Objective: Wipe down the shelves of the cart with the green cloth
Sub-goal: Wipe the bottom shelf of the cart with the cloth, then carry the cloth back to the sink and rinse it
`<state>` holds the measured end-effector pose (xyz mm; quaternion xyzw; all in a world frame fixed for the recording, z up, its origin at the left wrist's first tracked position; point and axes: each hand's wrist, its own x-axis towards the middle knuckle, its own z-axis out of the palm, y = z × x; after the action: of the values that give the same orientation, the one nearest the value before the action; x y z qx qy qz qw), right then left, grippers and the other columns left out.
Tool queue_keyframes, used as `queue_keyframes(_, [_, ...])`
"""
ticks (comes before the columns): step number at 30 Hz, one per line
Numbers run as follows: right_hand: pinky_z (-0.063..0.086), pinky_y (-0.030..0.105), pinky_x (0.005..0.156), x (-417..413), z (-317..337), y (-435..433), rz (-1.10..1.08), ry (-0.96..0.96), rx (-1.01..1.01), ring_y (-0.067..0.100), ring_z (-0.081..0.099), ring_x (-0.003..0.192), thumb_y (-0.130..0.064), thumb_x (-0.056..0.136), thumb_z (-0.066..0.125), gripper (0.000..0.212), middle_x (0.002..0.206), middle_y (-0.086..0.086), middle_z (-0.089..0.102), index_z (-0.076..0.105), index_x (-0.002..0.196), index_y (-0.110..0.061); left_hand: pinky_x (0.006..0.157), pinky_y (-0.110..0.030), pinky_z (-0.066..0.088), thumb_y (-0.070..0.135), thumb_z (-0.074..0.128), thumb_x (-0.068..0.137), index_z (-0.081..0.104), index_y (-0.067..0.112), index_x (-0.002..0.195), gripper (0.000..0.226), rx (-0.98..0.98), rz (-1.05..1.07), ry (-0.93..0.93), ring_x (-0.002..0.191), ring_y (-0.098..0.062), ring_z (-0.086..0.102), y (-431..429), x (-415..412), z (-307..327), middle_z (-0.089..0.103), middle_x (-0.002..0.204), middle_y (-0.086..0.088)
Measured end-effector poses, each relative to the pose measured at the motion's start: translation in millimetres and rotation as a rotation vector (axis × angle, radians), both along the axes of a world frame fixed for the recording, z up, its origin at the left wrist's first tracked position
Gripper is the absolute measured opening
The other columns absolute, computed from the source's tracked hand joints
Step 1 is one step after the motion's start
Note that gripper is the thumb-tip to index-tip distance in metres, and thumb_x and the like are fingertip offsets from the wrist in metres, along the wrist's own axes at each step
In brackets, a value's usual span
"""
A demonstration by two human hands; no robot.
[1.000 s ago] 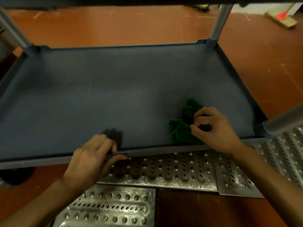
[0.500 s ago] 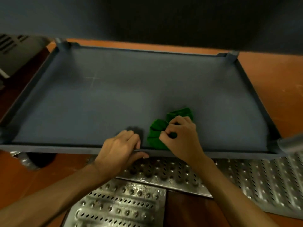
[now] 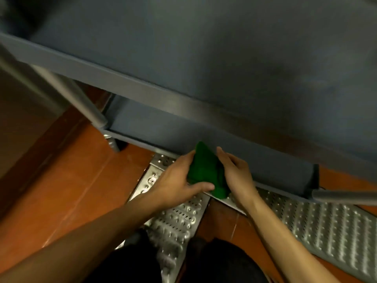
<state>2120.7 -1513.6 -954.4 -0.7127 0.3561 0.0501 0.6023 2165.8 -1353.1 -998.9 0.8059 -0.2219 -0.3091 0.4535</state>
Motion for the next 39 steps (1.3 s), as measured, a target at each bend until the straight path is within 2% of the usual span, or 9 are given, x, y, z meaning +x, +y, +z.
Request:
queue_keyframes(4, [0.057, 0.028, 0.071, -17, 87, 42, -0.038, 0.026, 0.323, 0.017, 0.074, 0.084, -0.038, 0.096, 0.055, 0.030, 0.087, 0.003, 0.078, 0.074, 0.091, -0.016, 0.085, -0.011, 0.049, 0.055, 0.074, 0.075, 0.063, 0.034, 0.120, 0.051, -0.202, 0.352, 0.422, 0.101, 0.009, 0.066, 41, -35, 87, 0.073, 0.105, 0.025])
queue_keyframes(8, [0.052, 0.044, 0.096, -45, 168, 79, 0.044, 0.019, 0.394, 0.023, 0.068, 0.108, -0.039, 0.086, 0.065, 0.035, 0.111, 0.007, 0.073, 0.071, 0.112, -0.016, 0.080, -0.033, 0.060, 0.040, 0.065, 0.093, 0.068, 0.024, 0.116, 0.028, -0.351, 0.720, 0.661, 0.099, -0.015, 0.074, 72, -65, 175, 0.077, 0.108, 0.002])
queue_keyframes(11, [0.051, 0.027, 0.092, -61, 229, 91, 0.232, 0.003, 0.299, 0.011, 0.064, 0.112, -0.037, 0.079, 0.073, 0.043, 0.116, -0.004, 0.071, 0.067, 0.119, -0.024, 0.081, -0.041, 0.061, 0.029, 0.061, 0.097, 0.067, 0.022, 0.116, 0.022, -0.443, 1.000, 0.731, 0.104, -0.024, 0.073, 98, -83, 235, 0.075, 0.114, -0.006])
queue_keyframes(16, [0.050, 0.019, 0.087, -76, 318, 99, 0.615, 0.086, 0.069, -0.002, 0.057, 0.112, -0.034, 0.072, 0.084, 0.048, 0.118, -0.016, 0.064, 0.065, 0.116, -0.039, 0.076, -0.043, 0.059, 0.025, 0.058, 0.098, 0.060, 0.011, 0.124, 0.029, -0.578, 1.314, 0.698, 0.109, -0.037, 0.065, 143, -106, 343, 0.070, 0.119, -0.015])
queue_keyframes(19, [0.048, 0.017, 0.093, -79, 366, 110, 0.798, 0.089, 0.001, -0.006, 0.052, 0.117, -0.031, 0.071, 0.086, 0.055, 0.122, -0.023, 0.057, 0.061, 0.118, -0.044, 0.099, -0.053, 0.052, 0.024, 0.054, 0.097, 0.055, 0.006, 0.132, 0.040, -0.674, 1.434, 0.657, 0.120, -0.038, 0.063, 158, -121, 417, 0.067, 0.127, -0.019])
queue_keyframes(26, [0.021, 0.032, 0.119, -78, 488, 194, 1.132, -0.134, -0.101, -0.004, 0.015, 0.146, -0.061, 0.055, 0.086, 0.122, 0.157, -0.028, 0.016, 0.014, 0.152, -0.044, 0.099, -0.049, 0.051, 0.034, 0.045, 0.100, 0.055, 0.007, 0.135, 0.046, -0.849, 1.602, 0.560, 0.115, -0.029, 0.068, 203, -151, 584, 0.070, 0.124, -0.013])
queue_keyframes(29, [0.034, 0.032, 0.113, -75, 541, 253, 1.150, -0.247, -0.089, -0.002, 0.032, 0.140, -0.054, 0.060, 0.087, 0.105, 0.148, -0.029, 0.035, 0.028, 0.147, -0.046, 0.092, -0.042, 0.054, 0.038, 0.046, 0.094, 0.057, 0.006, 0.132, 0.051, -0.934, 1.654, 0.495, 0.110, -0.027, 0.071, 240, -166, 637, 0.073, 0.120, -0.012])
queue_keyframes(33, [0.054, 0.038, 0.092, -67, 593, 325, 1.132, -0.437, 0.000, 0.008, 0.062, 0.113, -0.007, 0.077, 0.079, 0.059, 0.119, -0.015, 0.067, 0.059, 0.127, -0.033, 0.080, -0.037, 0.062, 0.029, 0.046, 0.098, 0.057, 0.005, 0.131, 0.042, -1.094, 1.781, 0.406, 0.107, -0.027, 0.071, 298, -192, 687, 0.073, 0.119, -0.014])
queue_keyframes(39, [0.052, 0.019, 0.081, -75, 654, 441, 1.182, -0.467, 0.227, 0.006, 0.066, 0.102, 0.016, 0.083, 0.059, 0.053, 0.107, -0.012, 0.071, 0.063, 0.119, -0.022, 0.089, -0.048, 0.058, 0.025, 0.061, 0.089, 0.060, 0.020, 0.130, 0.041, -0.973, 1.873, 0.227, 0.111, -0.023, 0.070, 392, -247, 704, 0.071, 0.125, -0.005])
